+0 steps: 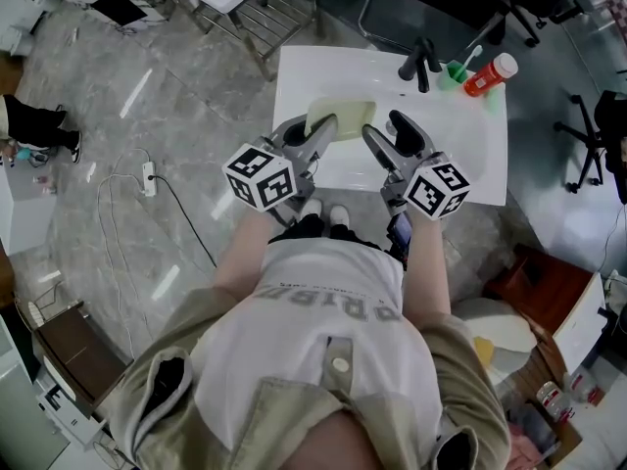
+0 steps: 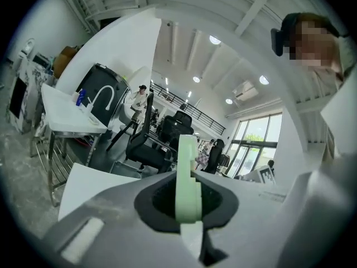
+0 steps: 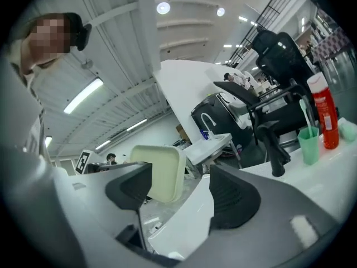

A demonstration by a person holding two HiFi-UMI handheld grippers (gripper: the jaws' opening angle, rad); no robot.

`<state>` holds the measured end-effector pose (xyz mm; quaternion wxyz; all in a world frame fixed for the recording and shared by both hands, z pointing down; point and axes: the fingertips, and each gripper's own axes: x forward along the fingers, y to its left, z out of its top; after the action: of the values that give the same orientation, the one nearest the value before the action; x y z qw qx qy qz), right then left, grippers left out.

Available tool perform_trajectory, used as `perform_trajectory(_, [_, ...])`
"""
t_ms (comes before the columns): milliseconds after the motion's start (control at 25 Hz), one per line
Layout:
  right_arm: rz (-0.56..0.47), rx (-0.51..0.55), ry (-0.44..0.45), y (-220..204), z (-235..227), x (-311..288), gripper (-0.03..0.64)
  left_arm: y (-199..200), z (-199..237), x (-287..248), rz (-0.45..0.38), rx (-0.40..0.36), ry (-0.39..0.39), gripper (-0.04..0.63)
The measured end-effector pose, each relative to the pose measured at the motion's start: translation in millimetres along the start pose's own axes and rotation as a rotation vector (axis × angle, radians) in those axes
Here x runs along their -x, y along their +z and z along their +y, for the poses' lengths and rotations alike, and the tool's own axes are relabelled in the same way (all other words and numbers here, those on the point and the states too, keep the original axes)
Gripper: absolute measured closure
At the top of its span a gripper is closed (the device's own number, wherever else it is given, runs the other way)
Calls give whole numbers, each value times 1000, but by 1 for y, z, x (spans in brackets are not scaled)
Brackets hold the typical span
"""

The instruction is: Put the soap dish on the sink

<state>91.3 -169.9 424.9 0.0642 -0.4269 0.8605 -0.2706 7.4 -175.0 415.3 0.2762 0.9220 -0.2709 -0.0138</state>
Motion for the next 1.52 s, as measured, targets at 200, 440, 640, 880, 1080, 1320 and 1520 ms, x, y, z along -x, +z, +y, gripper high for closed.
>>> perform_trajectory(200, [-13, -131, 93, -9, -1, -6, 313, -3, -6, -7, -3, 60, -64, 577])
perform_trajectory(440, [-14, -273, 204, -21, 3, -8, 346, -4, -5, -9, -10, 146, -113, 577])
perform_trajectory(640, [-1, -352, 266, -25, 9, -8, 378, -11, -7, -11, 8, 215, -161, 577])
perform_trajectory(880, [7, -386, 293, -28, 11, -9, 420, -17, -8, -12, 17, 293, -200, 577])
perform_trajectory(1080, [21, -394, 307, -30, 11, -8, 468, -22, -3, -12, 22, 350, -211, 577])
perform_trajectory(1320, [19, -405, 305, -33, 10, -5, 550, -30, -1, -12, 40, 378, -208, 577])
perform_trajectory(1520, [10, -463, 324, -32, 12, -3, 571, -32, -2, -10, 41, 401, -214, 577])
